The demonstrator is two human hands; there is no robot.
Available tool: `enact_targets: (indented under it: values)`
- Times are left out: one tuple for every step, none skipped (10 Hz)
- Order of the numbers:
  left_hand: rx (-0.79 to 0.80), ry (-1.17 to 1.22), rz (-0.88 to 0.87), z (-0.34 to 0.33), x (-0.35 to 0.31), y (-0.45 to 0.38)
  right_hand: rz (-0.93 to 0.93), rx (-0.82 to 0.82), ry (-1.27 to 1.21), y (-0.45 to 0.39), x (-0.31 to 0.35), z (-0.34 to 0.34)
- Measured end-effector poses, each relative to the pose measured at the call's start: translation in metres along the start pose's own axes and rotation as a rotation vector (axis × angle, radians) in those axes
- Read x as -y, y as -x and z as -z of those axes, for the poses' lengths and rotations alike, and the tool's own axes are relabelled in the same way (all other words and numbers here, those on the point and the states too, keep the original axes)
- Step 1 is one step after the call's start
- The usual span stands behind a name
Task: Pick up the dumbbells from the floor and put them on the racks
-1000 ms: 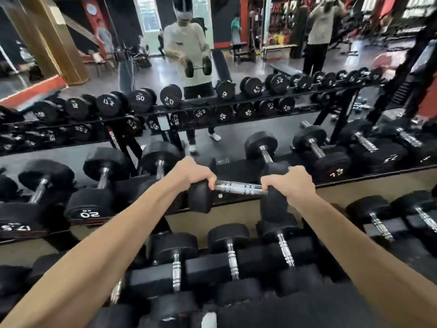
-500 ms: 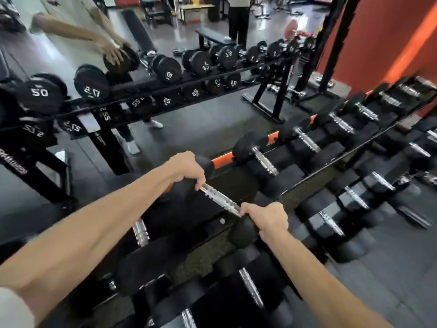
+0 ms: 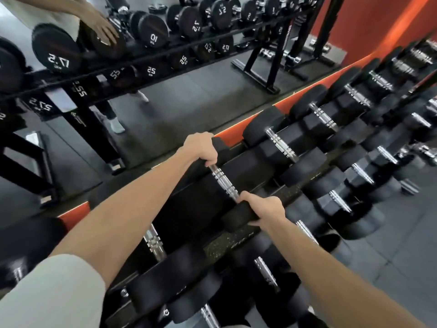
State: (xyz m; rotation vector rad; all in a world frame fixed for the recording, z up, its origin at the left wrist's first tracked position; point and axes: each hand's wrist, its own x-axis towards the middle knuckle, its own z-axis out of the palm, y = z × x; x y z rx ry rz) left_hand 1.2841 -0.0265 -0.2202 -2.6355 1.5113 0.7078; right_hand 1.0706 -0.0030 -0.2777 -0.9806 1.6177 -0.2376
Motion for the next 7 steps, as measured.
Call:
enact_targets:
  values:
    - [-0.030,0.009,0.022,-0.006,-0.007,-0.010,-0.011,0.027,-0.024,-0.008,0.007,0.007]
    - [-0.017,0.022,0.046,-0.008,-0.007,-0.011,-0.002,0.063,0.001,-0.009,0.005,0.009]
    - [-0.013,0.050,0.065,-0.009,-0.006,-0.008,0.036,0.058,0.001,-0.006,0.000,0.009]
    - [-0.073,0.060,0.123,-0.014,-0.011,-0.003,0.051,0.069,0.053,-0.006,-0.003,0.011]
    - [-0.168,0.043,0.162,-0.030,-0.021,-0.001,0.099,0.091,0.137,-0.011,-0.008,0.014]
    - [-0.230,-0.087,0.201,-0.037,-0.038,0.004,0.090,0.251,0.256,-0.020,-0.002,0.029]
    - [-0.289,-0.034,0.099,-0.042,-0.063,0.018,0.098,0.374,0.291,-0.028,0.003,0.069]
